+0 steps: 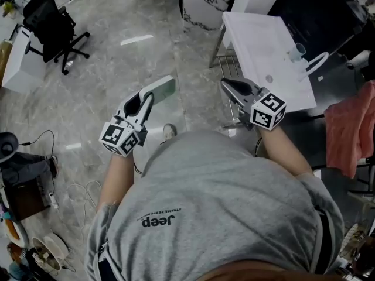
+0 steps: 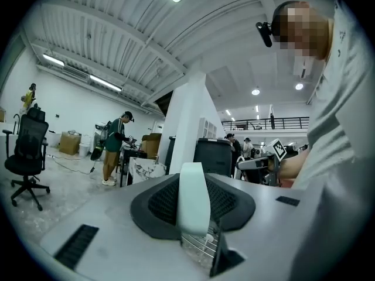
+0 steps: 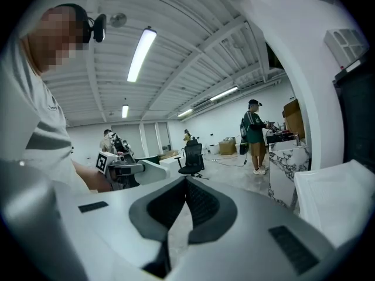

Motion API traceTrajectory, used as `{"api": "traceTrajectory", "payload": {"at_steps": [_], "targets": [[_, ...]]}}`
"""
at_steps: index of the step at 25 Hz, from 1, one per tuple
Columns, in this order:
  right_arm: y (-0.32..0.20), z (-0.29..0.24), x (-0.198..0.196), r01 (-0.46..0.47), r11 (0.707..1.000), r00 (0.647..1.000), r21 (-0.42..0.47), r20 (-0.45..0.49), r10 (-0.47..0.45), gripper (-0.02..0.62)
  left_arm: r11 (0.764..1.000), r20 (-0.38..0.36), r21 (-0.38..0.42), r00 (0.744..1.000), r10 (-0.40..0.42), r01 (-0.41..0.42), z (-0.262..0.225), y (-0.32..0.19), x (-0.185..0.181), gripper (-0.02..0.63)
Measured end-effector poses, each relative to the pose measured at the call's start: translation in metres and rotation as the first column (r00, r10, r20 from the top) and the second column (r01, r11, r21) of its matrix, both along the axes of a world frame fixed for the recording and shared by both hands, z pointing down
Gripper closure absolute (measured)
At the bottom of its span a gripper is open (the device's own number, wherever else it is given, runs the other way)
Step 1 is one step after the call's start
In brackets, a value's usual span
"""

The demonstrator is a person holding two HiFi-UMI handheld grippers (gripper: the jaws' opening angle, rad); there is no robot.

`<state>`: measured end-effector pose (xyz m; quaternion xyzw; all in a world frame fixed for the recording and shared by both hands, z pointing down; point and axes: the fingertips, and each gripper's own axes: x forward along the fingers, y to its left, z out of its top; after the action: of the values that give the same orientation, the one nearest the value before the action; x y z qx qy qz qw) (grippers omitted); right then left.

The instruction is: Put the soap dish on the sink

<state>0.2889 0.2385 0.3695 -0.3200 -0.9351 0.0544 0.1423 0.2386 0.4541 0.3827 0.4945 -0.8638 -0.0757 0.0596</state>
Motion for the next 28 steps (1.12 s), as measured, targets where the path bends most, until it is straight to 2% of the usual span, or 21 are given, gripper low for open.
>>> {"api": "traceTrajectory", "payload": {"at_steps": [6, 10, 16, 19, 28], "targets": [[0.025, -0.010, -0.123, -0.054, 0.999, 0.999, -0.009, -0.001, 0.054, 0.543, 0.998, 0.011, -0.014, 0.998, 0.066, -0.066, -0.014, 0.023, -0.130, 0.500], [0.018, -0.004, -0.181, -0.080, 0.997, 0.997, -0.014, -0.009, 0.080, 0.543, 0.996, 0.006, -0.027, 0.996, 0.084, -0.084, -0.009, 0.021, -0.192, 0.500], [0.005, -0.001, -0.242, -0.126, 0.992, 0.991, -0.012, -0.036, 0.126, 0.543, 0.994, -0.034, -0.019, 0.994, 0.104, -0.104, -0.004, 0.017, -0.259, 0.500], [-0.016, 0.008, -0.270, -0.130, 0.991, 0.990, -0.019, -0.047, 0.129, 0.543, 0.995, -0.043, -0.021, 0.994, 0.101, -0.102, 0.003, -0.001, -0.286, 0.500], [-0.102, 0.038, -0.379, 0.016, 0.998, 0.999, -0.057, -0.048, -0.019, 0.543, 0.999, -0.024, -0.051, 1.000, -0.002, 0.001, 0.009, -0.101, -0.369, 0.500]]}}
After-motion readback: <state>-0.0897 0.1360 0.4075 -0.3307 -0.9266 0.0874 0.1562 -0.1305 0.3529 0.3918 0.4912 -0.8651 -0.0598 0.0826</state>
